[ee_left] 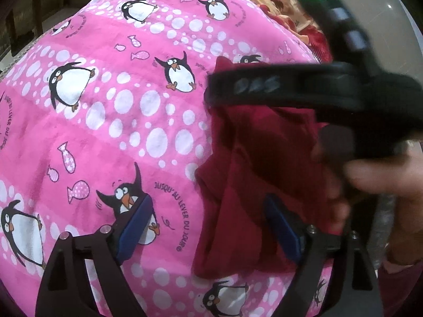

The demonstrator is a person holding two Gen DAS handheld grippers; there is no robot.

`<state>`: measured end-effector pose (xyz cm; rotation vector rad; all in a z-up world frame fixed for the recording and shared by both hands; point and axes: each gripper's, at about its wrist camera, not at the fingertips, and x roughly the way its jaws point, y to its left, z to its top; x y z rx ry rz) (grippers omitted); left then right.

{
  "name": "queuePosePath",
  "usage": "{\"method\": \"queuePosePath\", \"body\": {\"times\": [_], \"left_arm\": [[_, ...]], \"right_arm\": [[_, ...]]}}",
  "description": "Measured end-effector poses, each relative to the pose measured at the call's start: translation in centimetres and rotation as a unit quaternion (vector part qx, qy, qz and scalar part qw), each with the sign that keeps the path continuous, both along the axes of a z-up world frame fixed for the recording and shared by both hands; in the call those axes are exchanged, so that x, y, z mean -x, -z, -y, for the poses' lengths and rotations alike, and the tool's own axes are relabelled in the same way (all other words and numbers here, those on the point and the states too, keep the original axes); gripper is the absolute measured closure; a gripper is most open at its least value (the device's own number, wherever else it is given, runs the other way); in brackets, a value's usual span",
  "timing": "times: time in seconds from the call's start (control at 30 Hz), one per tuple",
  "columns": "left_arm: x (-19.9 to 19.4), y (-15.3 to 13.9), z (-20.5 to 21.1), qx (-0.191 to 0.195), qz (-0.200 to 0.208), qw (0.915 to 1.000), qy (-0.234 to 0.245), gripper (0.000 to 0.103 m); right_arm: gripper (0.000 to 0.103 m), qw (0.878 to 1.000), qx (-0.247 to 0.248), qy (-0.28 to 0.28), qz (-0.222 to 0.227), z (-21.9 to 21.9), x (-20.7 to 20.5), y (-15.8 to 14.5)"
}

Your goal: Fold small clothes

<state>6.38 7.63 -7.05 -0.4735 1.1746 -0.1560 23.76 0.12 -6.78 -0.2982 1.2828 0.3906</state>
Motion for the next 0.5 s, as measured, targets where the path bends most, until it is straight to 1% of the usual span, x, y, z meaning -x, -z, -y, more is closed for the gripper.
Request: {"method": "queuePosePath", "body": {"times": [0.03, 0.07, 0.1, 0.13, 0.17, 0.2, 0.23, 0.27, 0.37, 0.4, 0.43, 0.47, 0.5], "left_arm": [[-0.1, 0.0, 0.2, 0.001, 0.0, 1.0, -0.002, 0.014], [-0.2, 0.1, 0.2, 0.002, 0.0, 1.0, -0.004, 0.014], [-0.3, 0.1, 0.4, 0.002, 0.0, 1.0, -0.005, 0.013], [-0.5, 0.1, 0.6, 0.001, 0.0, 1.0, -0.007, 0.013], [-0.7, 0.2, 0.7, -0.001, 0.001, 1.0, -0.008, 0.012], [-0.9, 0.1, 1.0, -0.004, 0.002, 1.0, -0.008, 0.012], [-1.2, 0.1, 1.3, -0.007, 0.003, 0.9999, -0.008, 0.012], [-1.4, 0.0, 1.6, -0.009, 0.004, 0.9999, -0.006, 0.012], [-1.9, -0.3, 2.5, -0.013, 0.007, 0.9999, 0.005, 0.012], [-2.0, -0.4, 2.8, -0.011, 0.009, 0.9998, 0.01, 0.016], [-2.2, -0.3, 3.1, -0.008, 0.01, 0.9998, 0.017, 0.029], [-2.2, -0.3, 3.4, -0.006, 0.009, 0.9996, 0.025, 0.036], [-2.4, -0.3, 3.6, 0.0, 0.009, 0.9995, 0.03, 0.05]], "right_arm": [[0.019, 1.0, -0.001, 0.004, 0.009, 0.1, 0.0, 0.1], [0.028, 1.0, -0.002, 0.01, 0.015, 0.3, 0.1, 0.0], [0.034, 1.0, -0.004, 0.012, 0.019, 0.6, 0.1, -0.2], [0.046, 1.0, -0.016, 0.011, 0.02, 1.3, 0.1, -0.6], [0.06, 0.999, -0.032, 0.011, 0.017, 1.9, 0.0, -0.9], [0.066, 0.999, -0.044, 0.013, 0.013, 2.6, 0.0, -1.2], [0.076, 0.997, -0.071, 0.019, 0.003, 3.8, 0.0, -1.7], [0.081, 0.996, -0.087, 0.023, -0.001, 4.3, 0.0, -2.0], [0.083, 0.992, -0.125, 0.028, -0.004, 6.0, 0.2, -2.9], [0.083, 0.991, -0.134, 0.03, -0.006, 6.3, 0.3, -3.0], [0.084, 0.989, -0.146, 0.034, -0.009, 7.1, 0.4, -3.2], [0.084, 0.987, -0.156, 0.038, -0.012, 7.6, 0.4, -3.3], [0.084, 0.986, -0.164, 0.041, -0.015, 8.1, 0.4, -3.4]]}}
